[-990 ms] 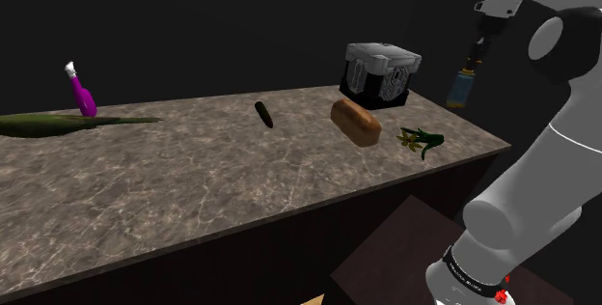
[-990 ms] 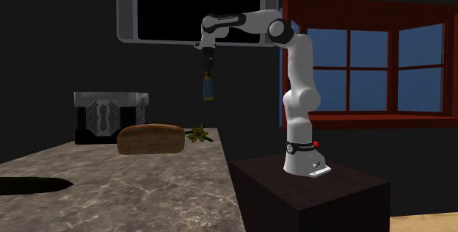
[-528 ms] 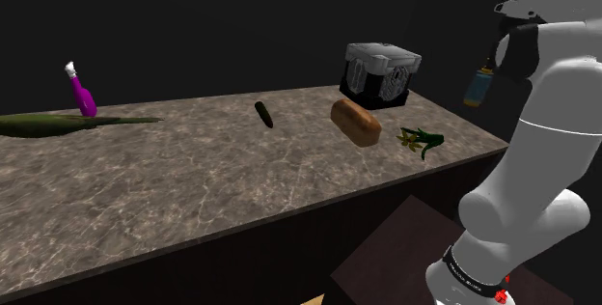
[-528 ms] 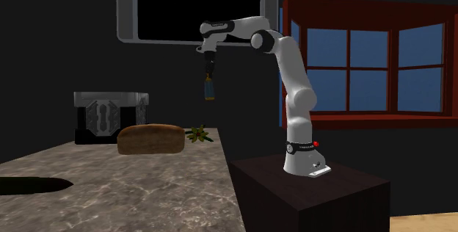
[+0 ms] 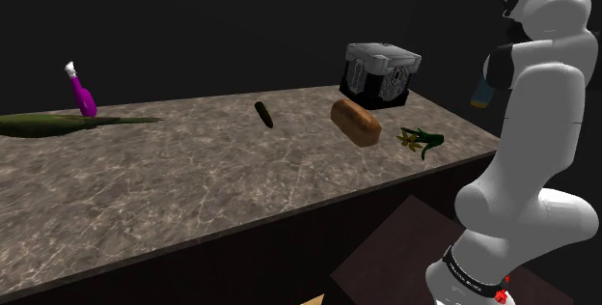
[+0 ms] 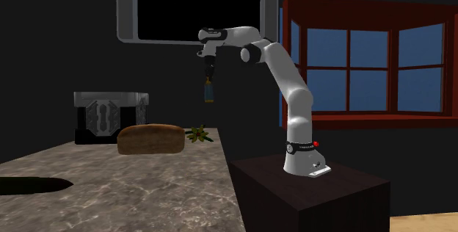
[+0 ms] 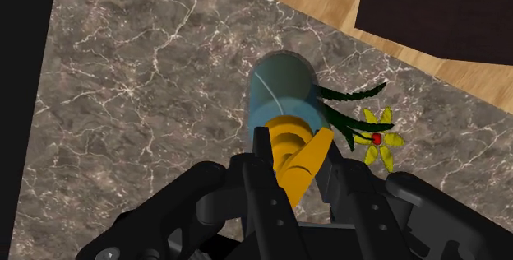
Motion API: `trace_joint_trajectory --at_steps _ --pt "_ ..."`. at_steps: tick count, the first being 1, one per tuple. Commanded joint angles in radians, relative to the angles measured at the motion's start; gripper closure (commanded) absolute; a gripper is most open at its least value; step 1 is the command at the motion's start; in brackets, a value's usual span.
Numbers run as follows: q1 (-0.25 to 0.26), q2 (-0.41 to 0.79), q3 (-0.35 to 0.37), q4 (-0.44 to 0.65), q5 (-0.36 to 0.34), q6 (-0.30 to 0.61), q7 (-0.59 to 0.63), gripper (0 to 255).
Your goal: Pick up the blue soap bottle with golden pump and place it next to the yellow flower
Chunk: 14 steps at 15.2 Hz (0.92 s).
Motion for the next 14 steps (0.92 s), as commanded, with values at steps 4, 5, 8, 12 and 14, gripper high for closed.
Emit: trace_joint_trajectory --at_steps 4,5,8,12,14 --pt "0.053 -0.048 -0.008 -0.150 -0.031 0.103 -0.002 255" --pt "0.061 -0.055 -0.009 -0.174 -0.035 0.121 -0.001 255" --pt "0.082 -0.073 -0.011 -0.243 -0.046 0.172 -0.001 255" --pt "0.103 -0.090 -0.012 -0.323 -0.057 0.236 -0.001 255" --pt "0.111 -0.096 -0.012 -0.359 -0.060 0.266 -0.002 255"
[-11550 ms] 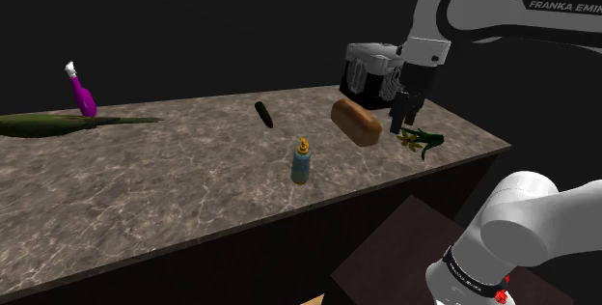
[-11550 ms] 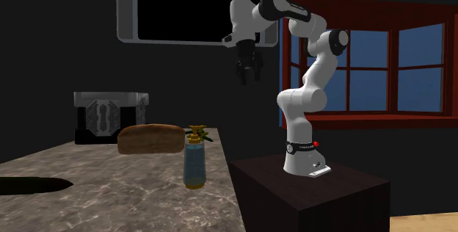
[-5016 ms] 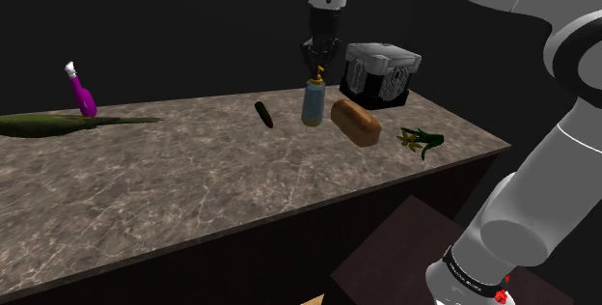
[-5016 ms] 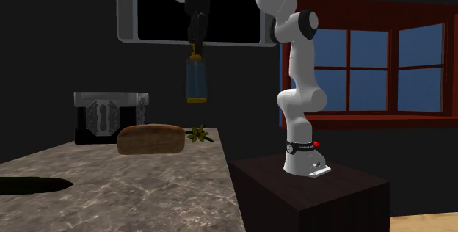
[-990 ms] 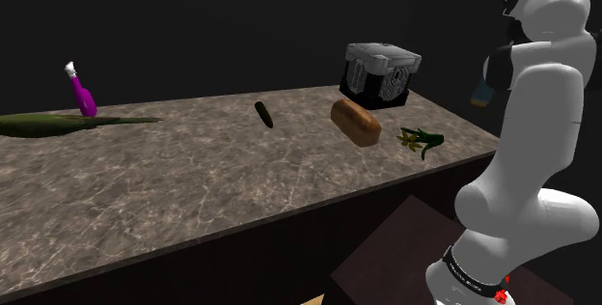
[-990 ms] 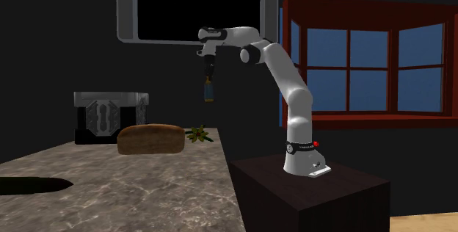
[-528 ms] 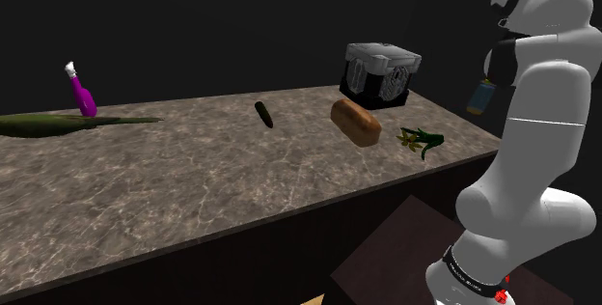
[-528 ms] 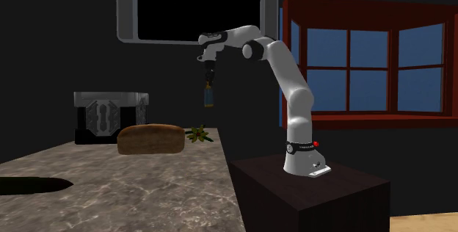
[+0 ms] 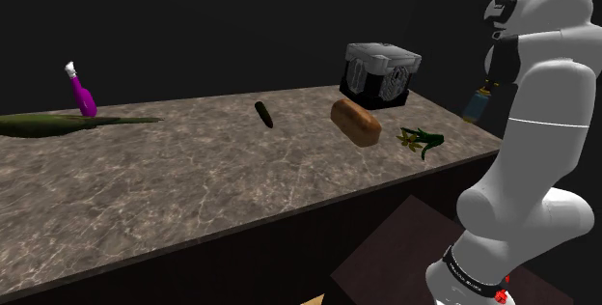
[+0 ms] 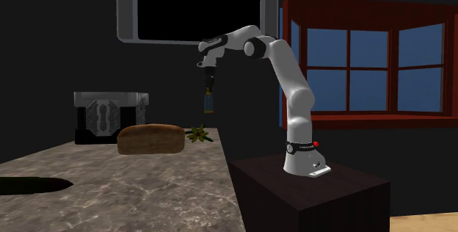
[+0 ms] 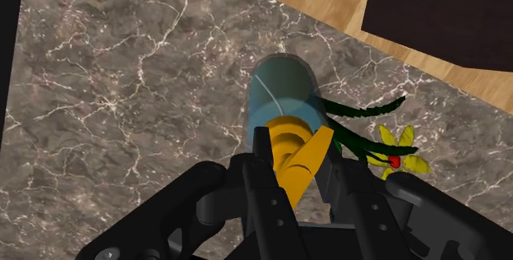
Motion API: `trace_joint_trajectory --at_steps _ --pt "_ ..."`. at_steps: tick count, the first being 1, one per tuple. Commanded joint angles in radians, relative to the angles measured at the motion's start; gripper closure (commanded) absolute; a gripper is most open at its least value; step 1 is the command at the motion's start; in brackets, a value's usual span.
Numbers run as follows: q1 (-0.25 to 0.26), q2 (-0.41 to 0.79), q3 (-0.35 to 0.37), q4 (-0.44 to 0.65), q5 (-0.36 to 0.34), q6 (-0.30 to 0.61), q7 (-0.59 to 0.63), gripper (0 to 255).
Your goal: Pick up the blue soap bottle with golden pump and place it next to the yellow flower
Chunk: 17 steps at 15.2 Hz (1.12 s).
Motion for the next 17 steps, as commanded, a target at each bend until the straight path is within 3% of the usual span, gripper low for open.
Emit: trace_joint_trajectory --at_steps 1,17 --pt "0.008 -0.005 0.000 -0.032 -0.002 0.029 0.000 255" --pt "0.038 -0.003 0.010 -0.250 0.006 0.243 -0.015 255"
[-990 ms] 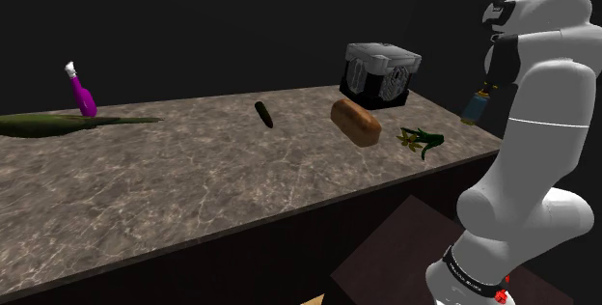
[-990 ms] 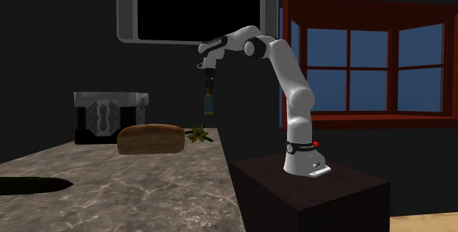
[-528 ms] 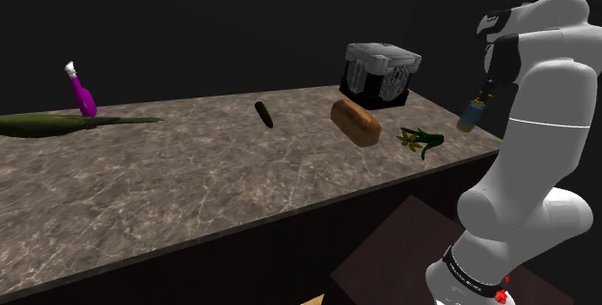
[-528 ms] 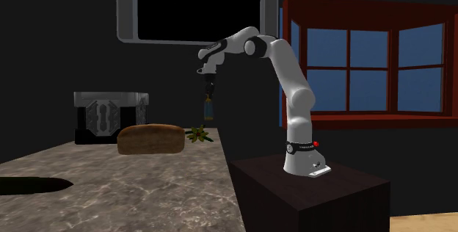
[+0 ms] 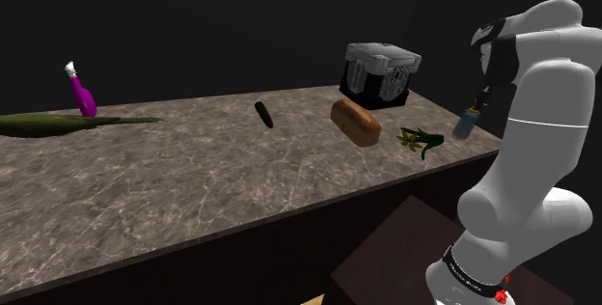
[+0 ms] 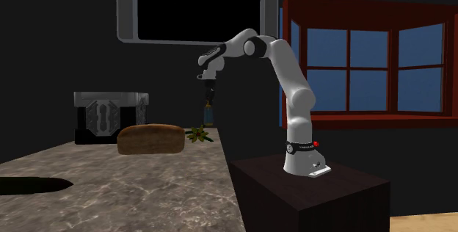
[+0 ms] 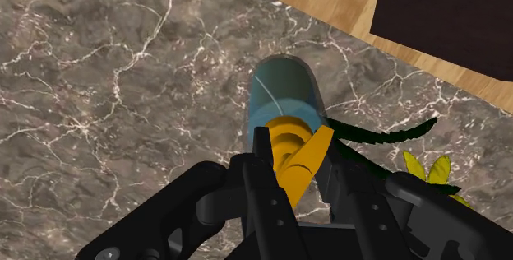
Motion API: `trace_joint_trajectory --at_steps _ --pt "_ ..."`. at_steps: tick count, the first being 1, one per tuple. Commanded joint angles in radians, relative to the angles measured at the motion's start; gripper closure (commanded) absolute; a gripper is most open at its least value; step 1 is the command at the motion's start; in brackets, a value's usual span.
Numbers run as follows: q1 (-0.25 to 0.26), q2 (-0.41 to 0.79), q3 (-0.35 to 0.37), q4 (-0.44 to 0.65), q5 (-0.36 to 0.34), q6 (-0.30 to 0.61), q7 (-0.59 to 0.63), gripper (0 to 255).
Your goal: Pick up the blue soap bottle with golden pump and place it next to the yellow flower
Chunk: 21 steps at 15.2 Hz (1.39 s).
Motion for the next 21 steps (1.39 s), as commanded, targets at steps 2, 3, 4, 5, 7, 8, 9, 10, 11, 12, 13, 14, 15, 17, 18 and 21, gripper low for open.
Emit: trace_joint_trajectory --at_steps 2,3,4,5,7,8,9,10,11,12,13,14,15,17,18,21 --pt "0.002 0.006 0.003 -0.034 0.006 0.039 -0.004 255" --pt "0.003 0.009 0.005 -0.044 0.009 0.051 -0.006 255" --pt "0.003 0.012 0.006 -0.053 0.011 0.063 -0.008 255" --pt "0.003 0.016 0.008 -0.063 0.014 0.075 -0.010 255" --pt "0.002 0.023 0.011 -0.081 0.020 0.098 -0.014 255" --pt "0.002 0.027 0.012 -0.089 0.024 0.110 -0.017 255" --pt "0.001 0.031 0.014 -0.098 0.027 0.121 -0.019 255" --pt "0.001 0.036 0.016 -0.108 0.032 0.136 -0.022 255" --pt "0.001 0.036 0.016 -0.108 0.032 0.136 -0.022 255" --pt "0.001 0.036 0.016 -0.108 0.032 0.136 -0.022 255" --pt "0.001 0.036 0.016 -0.108 0.032 0.136 -0.022 255" --pt "0.001 0.036 0.016 -0.108 0.032 0.136 -0.022 255" --pt "0.001 0.036 0.016 -0.108 0.032 0.136 -0.022 255" --pt "0.001 0.036 0.017 -0.108 0.032 0.136 -0.022 255" --pt "0.001 0.036 0.017 -0.108 0.032 0.136 -0.022 255" --pt "0.001 0.036 0.016 -0.108 0.032 0.136 -0.022 0"
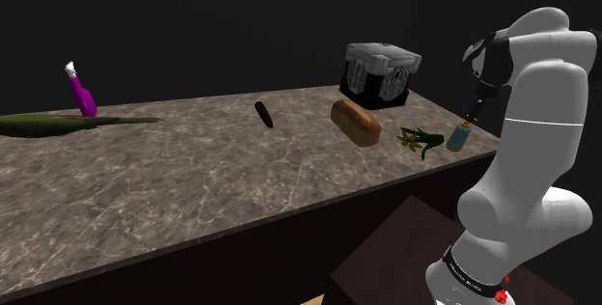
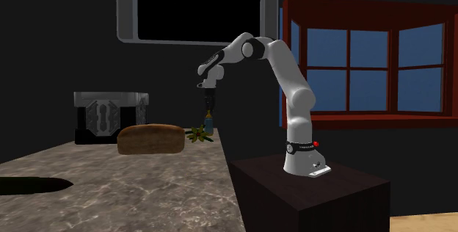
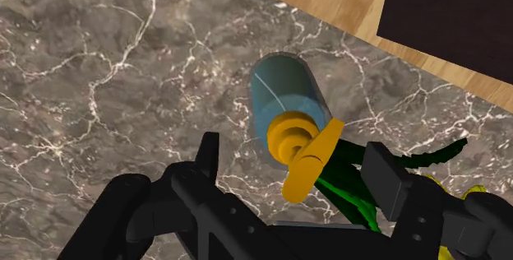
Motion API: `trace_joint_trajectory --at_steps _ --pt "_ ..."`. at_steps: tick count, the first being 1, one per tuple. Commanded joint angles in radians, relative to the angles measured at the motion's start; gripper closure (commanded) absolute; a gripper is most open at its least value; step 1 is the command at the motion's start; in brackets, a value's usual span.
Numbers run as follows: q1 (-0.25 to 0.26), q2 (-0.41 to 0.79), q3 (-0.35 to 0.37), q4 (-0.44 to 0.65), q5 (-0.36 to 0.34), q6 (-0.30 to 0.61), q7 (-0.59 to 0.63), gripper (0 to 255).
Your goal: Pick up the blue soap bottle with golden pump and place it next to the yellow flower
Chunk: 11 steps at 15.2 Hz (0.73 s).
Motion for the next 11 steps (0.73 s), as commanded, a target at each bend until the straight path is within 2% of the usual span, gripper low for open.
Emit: trace_joint_trajectory --at_steps 1,3,7,11 --pt "0.000 0.000 0.000 0.000 0.000 0.000 0.000 0" --pt "0.000 0.000 0.000 0.000 0.000 0.000 0.000 0" --pt "0.003 -0.036 -0.015 0.082 -0.030 -0.110 0.020 0" --pt "0.003 -0.036 -0.015 0.082 -0.030 -0.110 0.020 0"
